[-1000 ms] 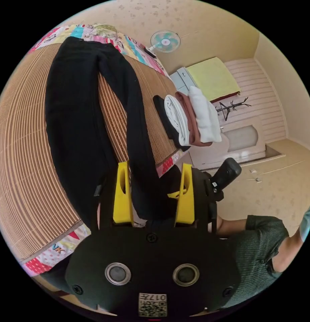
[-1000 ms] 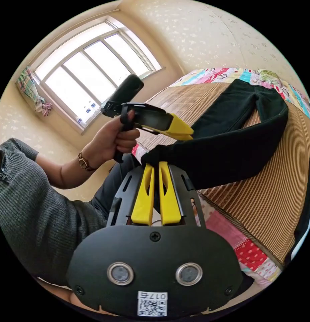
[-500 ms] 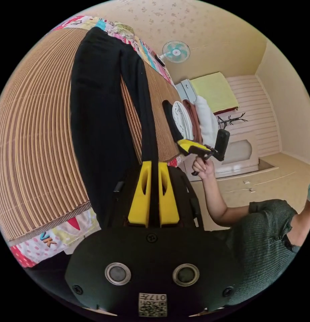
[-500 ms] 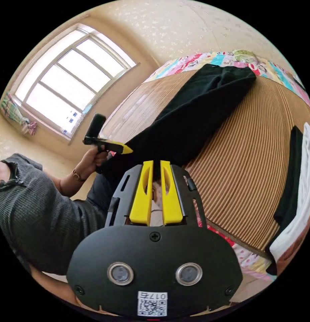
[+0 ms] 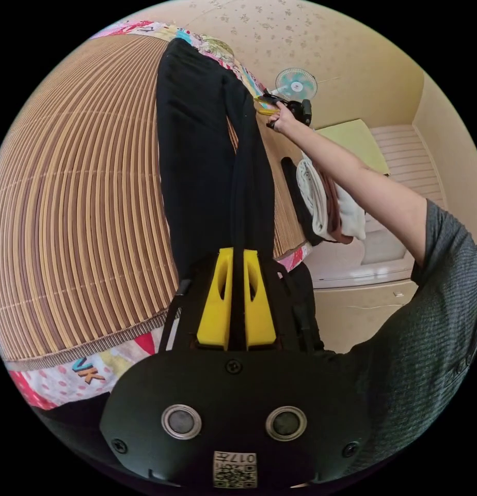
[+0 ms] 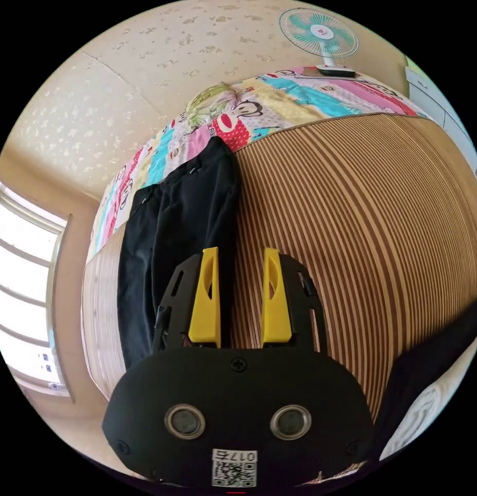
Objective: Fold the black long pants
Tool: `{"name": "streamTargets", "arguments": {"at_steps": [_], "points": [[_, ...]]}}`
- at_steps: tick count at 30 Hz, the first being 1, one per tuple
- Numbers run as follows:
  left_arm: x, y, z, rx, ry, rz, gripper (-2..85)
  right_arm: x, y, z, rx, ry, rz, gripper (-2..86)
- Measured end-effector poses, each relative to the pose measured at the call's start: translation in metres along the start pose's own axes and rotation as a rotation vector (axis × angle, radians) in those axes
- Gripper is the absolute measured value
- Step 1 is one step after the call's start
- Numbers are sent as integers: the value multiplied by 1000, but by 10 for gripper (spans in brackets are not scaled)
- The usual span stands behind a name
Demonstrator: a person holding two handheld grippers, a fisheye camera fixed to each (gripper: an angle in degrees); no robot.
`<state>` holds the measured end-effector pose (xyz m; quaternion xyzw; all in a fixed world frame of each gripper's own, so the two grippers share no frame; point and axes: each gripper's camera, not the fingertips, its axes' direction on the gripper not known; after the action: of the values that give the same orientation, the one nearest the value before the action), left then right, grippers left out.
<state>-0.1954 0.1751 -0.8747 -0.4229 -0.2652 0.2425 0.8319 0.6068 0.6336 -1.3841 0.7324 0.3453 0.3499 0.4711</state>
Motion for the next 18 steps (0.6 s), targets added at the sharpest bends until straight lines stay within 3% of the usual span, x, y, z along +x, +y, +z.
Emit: {"name": "streamTargets", "arguments": {"at_steps": [3, 7, 10, 13, 15, 18], "points": [[-9, 2, 2, 4, 41, -19, 39, 4, -27, 11, 94, -102, 96, 123], [-12, 8, 3, 16, 56, 16, 37, -4, -52, 42, 1, 53, 107, 89], [-15, 14, -3, 53, 134, 38, 33, -39, -56, 39, 39, 128, 28, 43], [1, 30, -26, 156, 388, 214, 27, -121, -37, 11, 236, 250, -151, 31], [12, 42, -40, 187, 408, 254, 25, -198, -14, -9, 368, 198, -323, 27], [4, 64, -57, 263, 407, 175, 28, -287, 3, -4, 377, 77, -491, 26]]}}
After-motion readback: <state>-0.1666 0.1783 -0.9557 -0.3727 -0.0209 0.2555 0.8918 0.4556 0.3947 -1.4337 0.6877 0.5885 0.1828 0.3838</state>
